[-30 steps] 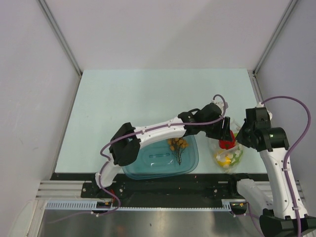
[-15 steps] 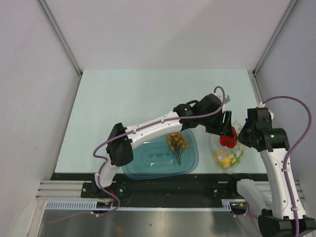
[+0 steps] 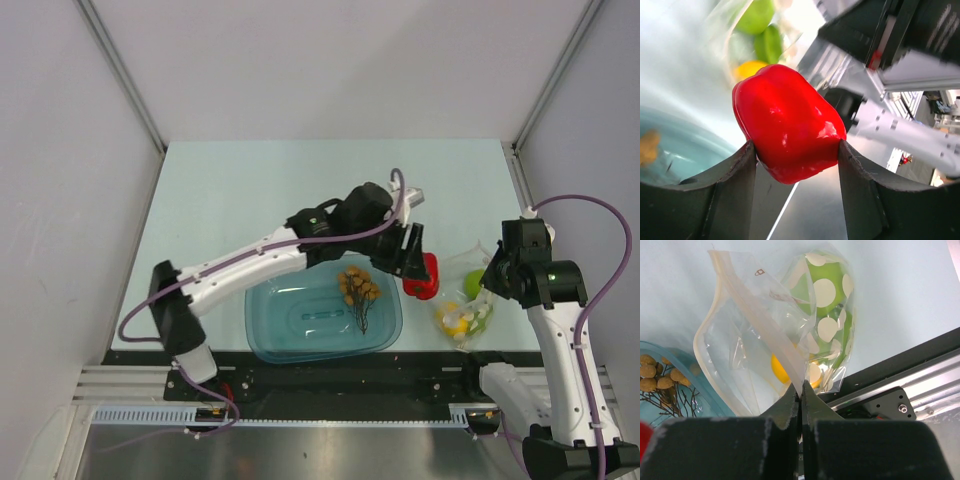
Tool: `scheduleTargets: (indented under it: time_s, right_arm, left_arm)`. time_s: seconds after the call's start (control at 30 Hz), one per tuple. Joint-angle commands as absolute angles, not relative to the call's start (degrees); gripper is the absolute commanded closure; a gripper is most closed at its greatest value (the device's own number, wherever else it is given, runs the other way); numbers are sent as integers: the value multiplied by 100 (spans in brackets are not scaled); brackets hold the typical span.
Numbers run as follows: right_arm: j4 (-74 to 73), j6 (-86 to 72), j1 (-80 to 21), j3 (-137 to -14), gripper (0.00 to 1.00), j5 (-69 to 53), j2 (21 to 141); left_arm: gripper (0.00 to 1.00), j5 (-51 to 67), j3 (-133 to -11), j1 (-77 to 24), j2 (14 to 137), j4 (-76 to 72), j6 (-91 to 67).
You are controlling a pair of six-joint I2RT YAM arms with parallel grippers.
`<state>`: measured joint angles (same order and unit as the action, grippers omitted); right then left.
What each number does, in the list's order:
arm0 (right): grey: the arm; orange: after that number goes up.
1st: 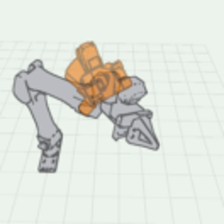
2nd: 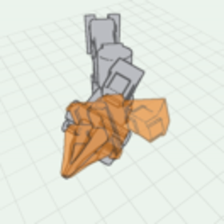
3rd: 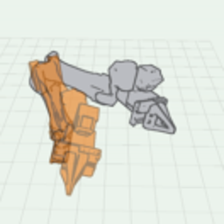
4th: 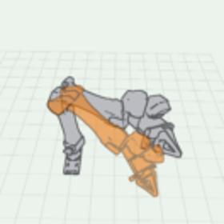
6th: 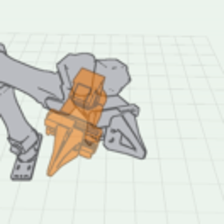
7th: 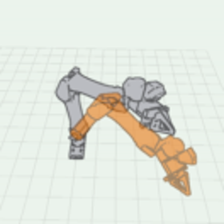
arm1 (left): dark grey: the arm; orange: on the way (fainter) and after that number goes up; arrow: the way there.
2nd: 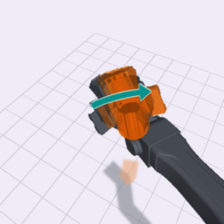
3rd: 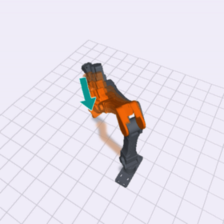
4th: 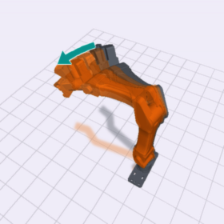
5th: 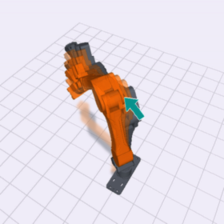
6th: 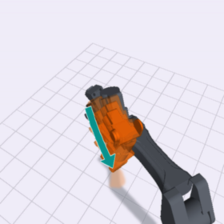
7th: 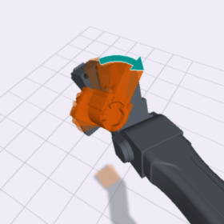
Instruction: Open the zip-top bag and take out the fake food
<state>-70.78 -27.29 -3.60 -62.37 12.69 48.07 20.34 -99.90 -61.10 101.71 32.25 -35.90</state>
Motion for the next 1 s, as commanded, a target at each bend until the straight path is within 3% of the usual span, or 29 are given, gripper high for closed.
scheduleTargets:
  time_s: [0.0, 0.27, 0.43, 0.67, 0.97]
  right_arm:
    - [-6899, -2663, -308, -6293, 100, 1406, 4720]
    - [-6891, -2654, -325, -6205, 100, 1283, 4720]
    - [-6882, -2654, -316, -6205, 100, 1257, 4746]
    - [-6891, -2654, -316, -6161, 100, 1239, 4702]
    - [-6900, -2663, -299, -6135, 100, 1213, 4685]
  left_arm:
    - [100, 1567, -9037, -6029, 8827, 3111, -3252]
    - [100, -366, -6877, -6038, 6919, 3805, -3734]
    - [100, -773, -6004, -6038, 6373, 3745, -4411]
    - [100, -1388, -5195, -6021, 6433, 3305, -4843]
    - [100, -1898, -5290, -5994, 7364, 2558, -4140]
